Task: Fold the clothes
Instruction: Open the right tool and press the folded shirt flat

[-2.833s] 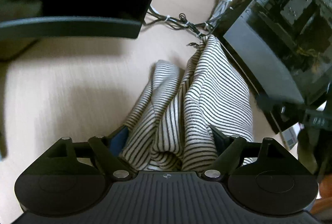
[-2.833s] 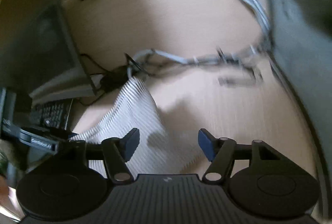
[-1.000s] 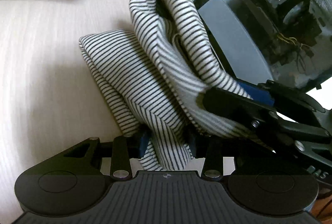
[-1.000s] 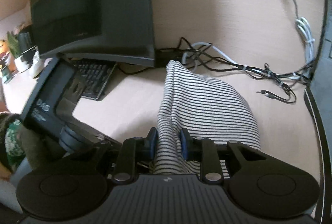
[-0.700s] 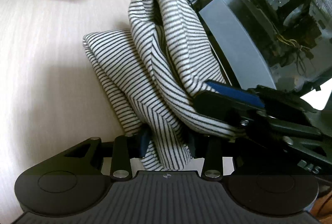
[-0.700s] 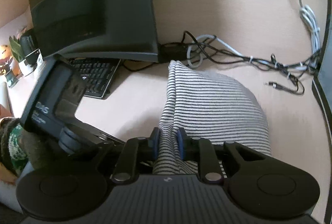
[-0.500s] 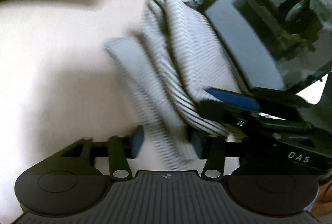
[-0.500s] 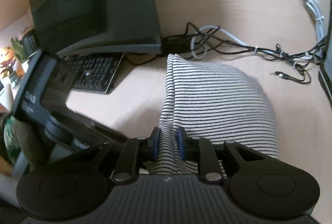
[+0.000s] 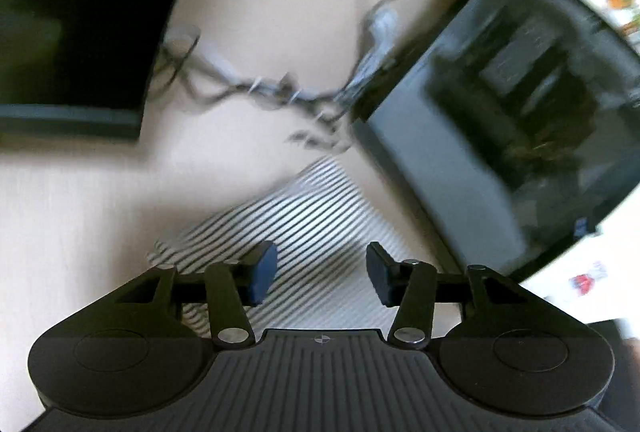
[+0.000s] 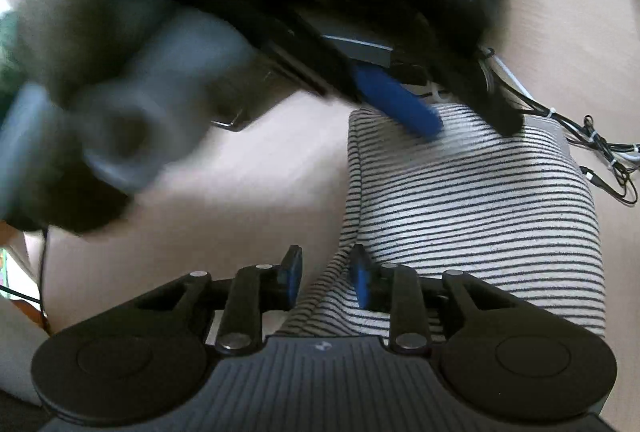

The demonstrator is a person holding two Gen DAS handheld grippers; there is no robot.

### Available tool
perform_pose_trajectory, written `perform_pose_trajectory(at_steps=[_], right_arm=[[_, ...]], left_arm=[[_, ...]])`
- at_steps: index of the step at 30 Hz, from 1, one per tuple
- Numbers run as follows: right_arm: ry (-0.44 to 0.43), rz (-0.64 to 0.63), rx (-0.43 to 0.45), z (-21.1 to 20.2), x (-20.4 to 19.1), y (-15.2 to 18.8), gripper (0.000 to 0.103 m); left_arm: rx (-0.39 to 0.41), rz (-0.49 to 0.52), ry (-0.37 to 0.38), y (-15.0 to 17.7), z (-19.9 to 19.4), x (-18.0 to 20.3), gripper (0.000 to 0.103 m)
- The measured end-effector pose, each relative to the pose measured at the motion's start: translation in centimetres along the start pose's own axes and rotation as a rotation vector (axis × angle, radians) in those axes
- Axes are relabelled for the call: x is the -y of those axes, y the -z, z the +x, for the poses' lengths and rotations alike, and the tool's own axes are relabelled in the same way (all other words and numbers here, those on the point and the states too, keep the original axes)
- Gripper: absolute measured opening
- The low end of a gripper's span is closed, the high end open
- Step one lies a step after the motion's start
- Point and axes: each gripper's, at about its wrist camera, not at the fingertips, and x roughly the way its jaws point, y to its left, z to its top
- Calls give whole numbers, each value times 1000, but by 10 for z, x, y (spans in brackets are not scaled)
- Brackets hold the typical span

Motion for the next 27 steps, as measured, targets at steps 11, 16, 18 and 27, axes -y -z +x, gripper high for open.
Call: perform_pose_trajectory(at_steps=[11, 16, 18, 27], right_arm=[[132, 84, 164, -82, 92, -22, 53], [189, 224, 159, -45, 138, -45, 45], [211, 226, 30, -4, 148, -40, 45], [175, 224, 15, -19, 146, -20, 54]], left_arm=[[-22, -42, 26, 5, 17, -28, 39], [-21, -31, 27, 4, 17, -27, 39], [-22, -34, 32, 4, 17, -28, 39], [-32, -41, 40, 2, 21, -32, 38]])
